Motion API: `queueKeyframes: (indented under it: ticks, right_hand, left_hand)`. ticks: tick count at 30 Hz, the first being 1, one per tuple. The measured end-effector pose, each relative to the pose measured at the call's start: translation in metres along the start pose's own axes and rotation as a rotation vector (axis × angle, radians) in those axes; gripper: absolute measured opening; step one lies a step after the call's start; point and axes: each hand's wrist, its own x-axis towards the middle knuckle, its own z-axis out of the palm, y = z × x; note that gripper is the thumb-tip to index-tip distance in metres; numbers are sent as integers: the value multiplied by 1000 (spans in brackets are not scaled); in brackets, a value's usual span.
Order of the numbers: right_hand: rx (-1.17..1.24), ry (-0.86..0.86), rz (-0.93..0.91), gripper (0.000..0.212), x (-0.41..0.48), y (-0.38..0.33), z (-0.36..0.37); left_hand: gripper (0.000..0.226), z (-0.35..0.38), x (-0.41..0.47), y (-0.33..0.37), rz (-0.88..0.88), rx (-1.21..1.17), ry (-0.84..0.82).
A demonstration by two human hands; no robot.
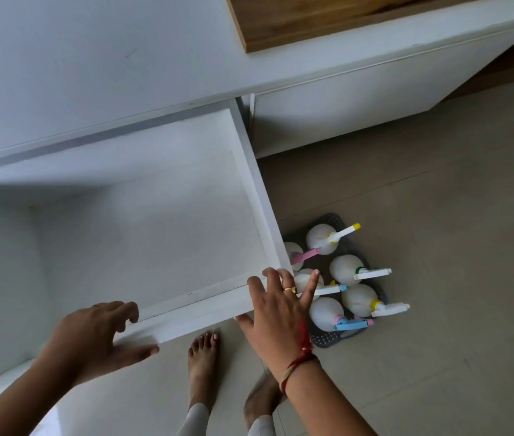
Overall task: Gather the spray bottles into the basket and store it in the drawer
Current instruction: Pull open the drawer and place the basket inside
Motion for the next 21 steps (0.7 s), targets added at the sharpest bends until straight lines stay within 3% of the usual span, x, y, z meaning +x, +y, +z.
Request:
queueKeyframes:
  ticks: [5, 10, 14, 21]
  right_hand:
    - [121, -77, -56, 70, -4, 13, -10]
    - [356, 0, 55, 88, -4, 36, -37]
    - [370, 206, 327, 75, -8, 74, -57]
    - [509, 492, 1015, 69, -48, 207, -63]
  left_hand:
    - [87, -21, 13, 20, 82, 81, -29]
    - [71, -60, 64, 89, 169, 42, 150]
    - [53, -99, 108, 167, 264, 4, 247]
    - [52, -109, 218, 298, 358, 36, 84]
